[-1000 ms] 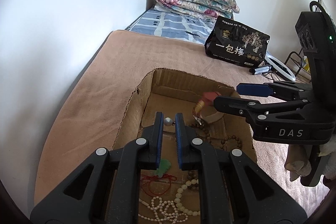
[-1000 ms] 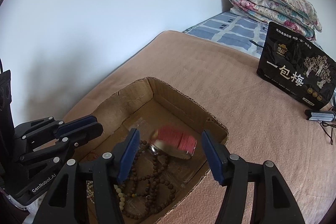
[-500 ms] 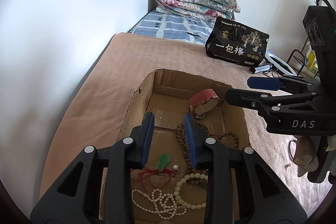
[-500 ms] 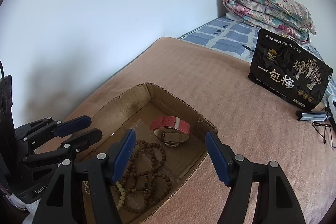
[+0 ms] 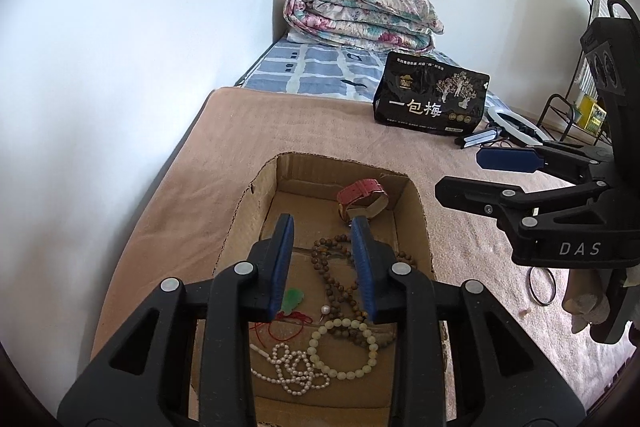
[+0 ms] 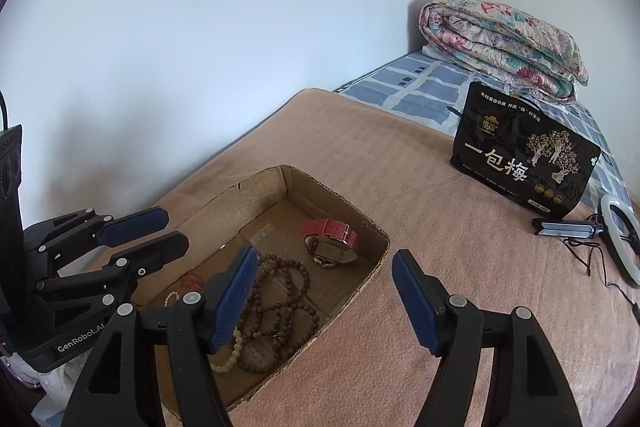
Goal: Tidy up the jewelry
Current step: 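Move the left tool to another pearl bead while the right tool approaches the blue bangle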
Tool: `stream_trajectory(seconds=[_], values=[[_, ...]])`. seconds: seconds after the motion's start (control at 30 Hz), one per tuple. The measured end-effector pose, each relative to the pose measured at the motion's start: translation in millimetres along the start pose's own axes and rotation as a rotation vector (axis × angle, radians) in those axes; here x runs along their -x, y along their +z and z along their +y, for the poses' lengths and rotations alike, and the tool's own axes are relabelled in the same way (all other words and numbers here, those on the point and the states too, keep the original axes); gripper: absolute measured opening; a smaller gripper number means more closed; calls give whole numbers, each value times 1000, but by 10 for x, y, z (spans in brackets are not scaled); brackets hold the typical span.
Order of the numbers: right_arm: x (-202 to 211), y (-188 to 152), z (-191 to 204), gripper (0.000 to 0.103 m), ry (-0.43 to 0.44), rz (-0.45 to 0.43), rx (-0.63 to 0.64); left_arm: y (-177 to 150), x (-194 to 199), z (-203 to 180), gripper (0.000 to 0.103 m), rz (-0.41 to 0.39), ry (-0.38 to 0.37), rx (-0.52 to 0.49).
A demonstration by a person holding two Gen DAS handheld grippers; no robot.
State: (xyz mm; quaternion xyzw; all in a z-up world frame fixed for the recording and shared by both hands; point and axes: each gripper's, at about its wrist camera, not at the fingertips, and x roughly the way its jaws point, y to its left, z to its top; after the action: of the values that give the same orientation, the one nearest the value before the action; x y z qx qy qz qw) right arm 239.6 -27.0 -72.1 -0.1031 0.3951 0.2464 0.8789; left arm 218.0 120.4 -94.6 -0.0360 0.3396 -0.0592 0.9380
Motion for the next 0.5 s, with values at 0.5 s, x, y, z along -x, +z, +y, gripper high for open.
stream_trajectory(seconds=[0.5], values=[[805,-337,-261,91,-67,-80,16,-55,456,-525,29,-38,-49,-59]])
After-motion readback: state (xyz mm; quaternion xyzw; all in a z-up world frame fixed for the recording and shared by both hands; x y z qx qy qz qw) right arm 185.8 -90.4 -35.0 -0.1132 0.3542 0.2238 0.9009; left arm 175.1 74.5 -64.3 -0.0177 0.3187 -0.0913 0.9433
